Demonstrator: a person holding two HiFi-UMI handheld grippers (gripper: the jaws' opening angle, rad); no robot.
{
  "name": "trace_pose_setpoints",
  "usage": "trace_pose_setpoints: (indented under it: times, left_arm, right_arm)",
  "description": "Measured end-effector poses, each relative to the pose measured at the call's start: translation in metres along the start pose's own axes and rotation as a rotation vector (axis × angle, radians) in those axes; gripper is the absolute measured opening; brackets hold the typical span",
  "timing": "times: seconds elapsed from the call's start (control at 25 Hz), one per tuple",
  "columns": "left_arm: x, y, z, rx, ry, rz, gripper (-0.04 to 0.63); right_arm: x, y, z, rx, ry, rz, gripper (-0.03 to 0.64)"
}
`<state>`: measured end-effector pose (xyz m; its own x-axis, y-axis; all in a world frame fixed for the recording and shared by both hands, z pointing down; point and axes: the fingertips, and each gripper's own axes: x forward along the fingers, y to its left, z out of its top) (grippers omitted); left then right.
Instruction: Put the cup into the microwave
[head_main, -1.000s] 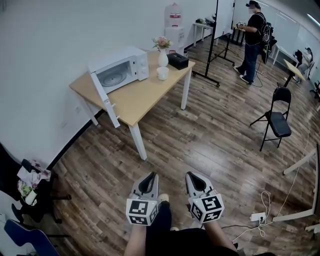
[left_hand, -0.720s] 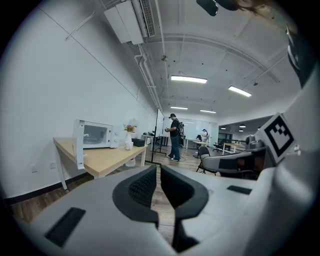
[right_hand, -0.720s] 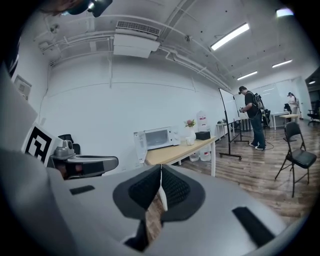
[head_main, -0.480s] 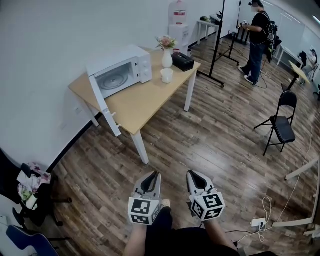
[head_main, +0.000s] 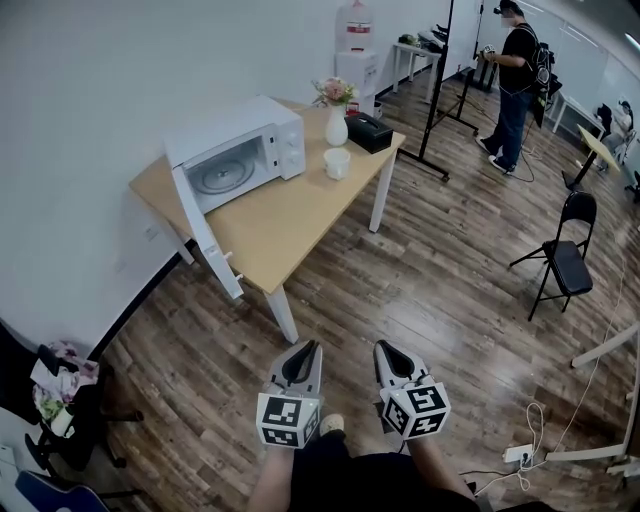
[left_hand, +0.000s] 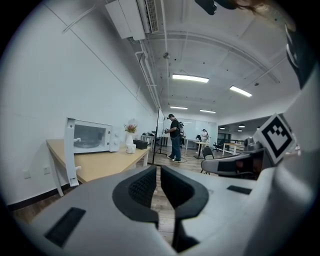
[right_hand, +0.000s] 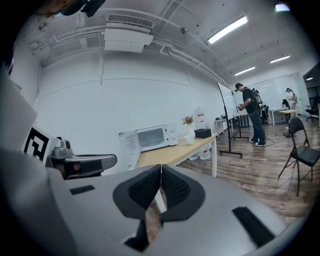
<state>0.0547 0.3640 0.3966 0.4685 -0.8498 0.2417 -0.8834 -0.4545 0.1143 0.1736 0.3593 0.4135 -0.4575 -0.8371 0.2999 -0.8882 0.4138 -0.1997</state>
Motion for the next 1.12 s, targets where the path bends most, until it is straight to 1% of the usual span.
trace_pose_setpoints:
  times: [0.28, 0.6, 0.96, 1.12]
  left_arm:
    - [0.021, 0.031, 0.005, -0.004, -0.003, 0.005, 0.006]
    - [0.031, 0.050, -0.003, -0.017, 0.017, 0.000, 0.006]
    - [0.027, 0.039, -0.013, -0.042, 0.036, -0.024, 0.006]
    - [0.025, 0.037, -0.023, -0.052, 0.052, -0.024, 0.006]
  right_arm:
    - [0.036, -0.001, 0.006, -0.008, 0.011, -0.011, -0.006]
    - [0.057, 0.002, -0.001, 0.033, 0.025, -0.017, -0.006]
    - [0.042, -0.002, -0.013, 0.058, 0.058, -0.048, -0.006]
    - [0.042, -0.001, -0.022, 0.066, 0.072, -0.043, -0.006]
